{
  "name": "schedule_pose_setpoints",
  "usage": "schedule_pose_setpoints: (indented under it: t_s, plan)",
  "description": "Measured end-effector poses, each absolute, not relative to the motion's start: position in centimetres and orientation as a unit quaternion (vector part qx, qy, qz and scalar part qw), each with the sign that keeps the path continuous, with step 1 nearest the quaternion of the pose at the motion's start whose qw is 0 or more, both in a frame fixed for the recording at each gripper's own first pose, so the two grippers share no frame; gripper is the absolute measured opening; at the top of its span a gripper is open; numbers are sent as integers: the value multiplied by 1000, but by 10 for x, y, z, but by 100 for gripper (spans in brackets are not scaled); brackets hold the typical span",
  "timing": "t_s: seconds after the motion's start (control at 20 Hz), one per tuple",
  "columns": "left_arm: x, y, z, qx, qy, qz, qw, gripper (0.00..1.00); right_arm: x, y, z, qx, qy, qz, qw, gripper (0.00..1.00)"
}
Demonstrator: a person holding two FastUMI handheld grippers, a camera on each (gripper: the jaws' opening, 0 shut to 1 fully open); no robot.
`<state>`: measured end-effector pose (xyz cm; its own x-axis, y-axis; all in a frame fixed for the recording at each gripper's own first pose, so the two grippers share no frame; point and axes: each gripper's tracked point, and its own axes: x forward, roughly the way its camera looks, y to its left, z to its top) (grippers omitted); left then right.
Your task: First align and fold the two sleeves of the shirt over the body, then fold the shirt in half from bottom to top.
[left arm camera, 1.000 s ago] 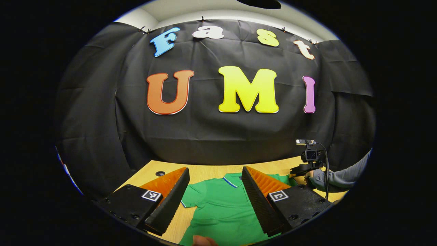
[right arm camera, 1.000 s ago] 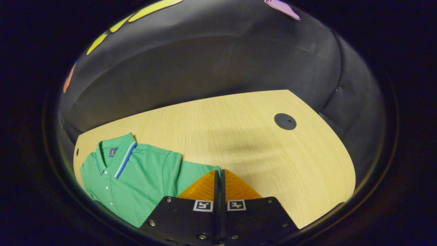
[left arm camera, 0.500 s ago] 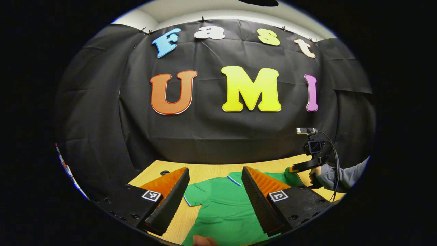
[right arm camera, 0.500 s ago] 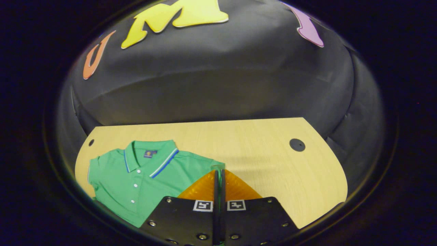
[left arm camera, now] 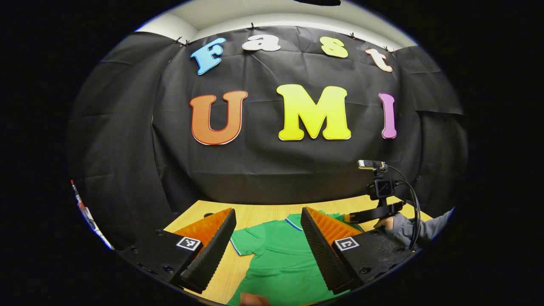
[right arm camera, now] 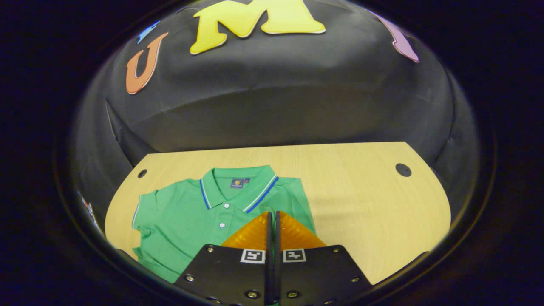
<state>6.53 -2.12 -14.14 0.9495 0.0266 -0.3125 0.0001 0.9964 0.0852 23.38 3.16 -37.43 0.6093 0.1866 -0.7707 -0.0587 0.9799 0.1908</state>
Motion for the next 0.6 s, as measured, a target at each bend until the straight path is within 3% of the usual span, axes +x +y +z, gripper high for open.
schedule_pose_setpoints:
  t_s: [0.15, 0.25, 0.35, 0.6]
  plan:
    - [63, -16, -140, 43, 157, 16, 987, 98, 227, 48, -392, 74, 456, 79, 883, 1]
    - [62, -14, -139, 41, 155, 22, 987, 98, 213, 60, -405, 81, 483, 99, 866, 12]
    - [60, -12, -138, 41, 154, 25, 987, 98, 210, 57, -409, 63, 479, 90, 871, 98]
    - [62, -6, -139, 44, 154, 29, 987, 98, 219, 59, -380, 52, 428, 91, 898, 98]
